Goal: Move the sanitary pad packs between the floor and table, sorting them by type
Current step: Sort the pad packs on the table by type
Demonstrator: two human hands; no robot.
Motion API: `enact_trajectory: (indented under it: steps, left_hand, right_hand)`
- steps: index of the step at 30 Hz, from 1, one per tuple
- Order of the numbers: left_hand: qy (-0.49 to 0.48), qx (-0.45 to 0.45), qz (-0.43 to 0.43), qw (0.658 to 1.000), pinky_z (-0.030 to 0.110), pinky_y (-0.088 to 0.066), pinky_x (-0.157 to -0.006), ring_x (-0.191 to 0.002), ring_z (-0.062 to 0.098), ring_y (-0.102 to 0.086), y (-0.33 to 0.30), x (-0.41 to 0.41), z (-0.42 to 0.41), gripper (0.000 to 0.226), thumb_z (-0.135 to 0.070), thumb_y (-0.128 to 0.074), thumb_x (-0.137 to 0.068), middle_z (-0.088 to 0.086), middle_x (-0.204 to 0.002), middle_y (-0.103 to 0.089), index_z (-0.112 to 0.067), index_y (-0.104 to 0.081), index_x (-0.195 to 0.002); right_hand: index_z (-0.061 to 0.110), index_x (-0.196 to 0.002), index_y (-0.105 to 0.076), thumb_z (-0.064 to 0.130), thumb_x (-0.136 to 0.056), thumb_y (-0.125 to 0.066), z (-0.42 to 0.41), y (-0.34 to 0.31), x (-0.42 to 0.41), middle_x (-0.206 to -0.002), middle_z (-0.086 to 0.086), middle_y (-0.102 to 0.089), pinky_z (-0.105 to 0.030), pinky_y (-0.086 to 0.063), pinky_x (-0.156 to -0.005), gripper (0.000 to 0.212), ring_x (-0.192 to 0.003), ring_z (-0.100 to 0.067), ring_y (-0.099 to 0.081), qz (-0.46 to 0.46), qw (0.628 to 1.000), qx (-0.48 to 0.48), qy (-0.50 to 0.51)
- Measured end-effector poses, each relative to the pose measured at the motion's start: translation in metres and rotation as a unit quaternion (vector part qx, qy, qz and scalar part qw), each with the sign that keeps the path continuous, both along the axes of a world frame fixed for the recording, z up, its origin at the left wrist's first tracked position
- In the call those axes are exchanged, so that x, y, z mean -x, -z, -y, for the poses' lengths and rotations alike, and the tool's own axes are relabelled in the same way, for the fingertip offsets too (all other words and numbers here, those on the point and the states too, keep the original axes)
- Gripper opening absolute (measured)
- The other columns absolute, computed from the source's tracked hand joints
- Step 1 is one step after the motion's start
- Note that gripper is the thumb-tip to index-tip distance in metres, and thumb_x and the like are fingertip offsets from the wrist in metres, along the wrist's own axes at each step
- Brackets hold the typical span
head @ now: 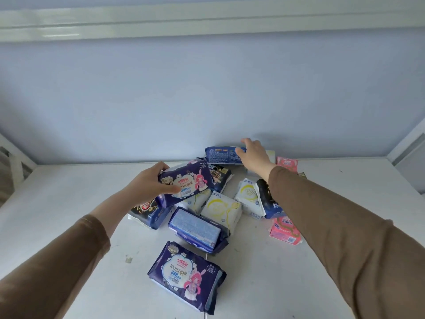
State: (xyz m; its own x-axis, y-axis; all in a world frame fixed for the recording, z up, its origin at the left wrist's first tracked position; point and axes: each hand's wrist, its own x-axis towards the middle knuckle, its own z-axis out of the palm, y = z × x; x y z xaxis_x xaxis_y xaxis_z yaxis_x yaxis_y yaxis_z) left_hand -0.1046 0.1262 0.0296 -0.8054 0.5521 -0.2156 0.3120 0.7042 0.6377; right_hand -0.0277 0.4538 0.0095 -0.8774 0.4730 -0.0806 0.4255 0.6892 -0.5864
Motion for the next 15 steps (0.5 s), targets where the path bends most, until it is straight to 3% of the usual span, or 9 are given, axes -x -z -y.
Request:
enact_trajectory:
  steps: [2,4,6,10,13,15]
  left_hand:
    - [0.003,0.005,0.008,1.000,0.032,-0.059,-0.063,-0.073,0.008,-0.070,0.000,0.000,0.001,0.048,-0.052,-0.083,-0.062,-0.013,-0.085,-0.072,-0.037,-0.052,-0.095]
    - [0.004,0.008,0.012,1.000,0.028,-0.057,-0.060,-0.072,0.007,-0.071,0.001,-0.001,0.000,0.048,-0.052,-0.083,-0.063,-0.014,-0.087,-0.072,-0.038,-0.051,-0.096]
    - [-0.001,0.005,0.017,1.000,0.024,-0.053,-0.057,-0.071,0.005,-0.070,0.001,-0.002,0.000,0.048,-0.052,-0.083,-0.063,-0.015,-0.086,-0.072,-0.040,-0.051,-0.096]
    - [-0.007,0.000,0.026,1.000,0.023,-0.052,-0.058,-0.068,0.002,-0.069,0.003,-0.003,0.002,0.048,-0.054,-0.082,-0.062,-0.018,-0.084,-0.072,-0.042,-0.050,-0.096]
    - [-0.009,-0.003,0.031,0.999,0.025,-0.053,-0.061,-0.068,0.001,-0.070,0.004,-0.003,0.003,0.049,-0.057,-0.081,-0.061,-0.020,-0.083,-0.072,-0.043,-0.050,-0.096]
    - [-0.010,-0.004,0.030,1.000,0.028,-0.055,-0.063,-0.069,0.001,-0.070,0.005,-0.002,0.003,0.050,-0.058,-0.080,-0.060,-0.022,-0.083,-0.071,-0.044,-0.050,-0.096]
  right_hand:
    - [0.016,-0.153,-0.031,0.043,-0.104,-0.038,-0.003,0.004,0.012,-0.145,-0.022,-0.037,-0.042,-0.039,-0.108,0.056,-0.130,-0.038,-0.045,0.034,0.999,0.004,-0.015]
    - [0.012,-0.144,-0.041,0.041,-0.104,-0.035,-0.003,0.010,0.021,-0.132,-0.020,-0.046,-0.039,-0.042,-0.098,0.049,-0.122,-0.032,-0.047,0.050,0.998,0.031,-0.026]
    - [0.008,-0.116,-0.052,0.037,-0.104,-0.035,-0.001,0.016,0.026,-0.108,-0.013,-0.049,-0.034,-0.040,-0.079,0.036,-0.104,-0.026,-0.047,0.031,0.996,0.081,-0.013]
    - [0.013,-0.079,-0.043,0.041,-0.104,-0.037,0.007,0.025,0.025,-0.085,-0.010,-0.048,-0.034,-0.032,-0.057,0.037,-0.075,-0.026,-0.047,-0.007,0.996,0.085,0.026]
    - [0.010,-0.072,-0.046,0.043,-0.103,-0.043,0.014,0.033,0.023,-0.072,-0.008,-0.048,-0.033,-0.032,-0.062,0.046,-0.075,-0.029,-0.053,0.004,0.998,0.055,0.030]
    - [0.010,-0.083,-0.051,0.046,-0.101,-0.047,0.019,0.035,0.022,-0.080,-0.005,-0.053,-0.032,-0.036,-0.067,0.041,-0.083,-0.029,-0.056,0.025,0.998,0.048,0.030]
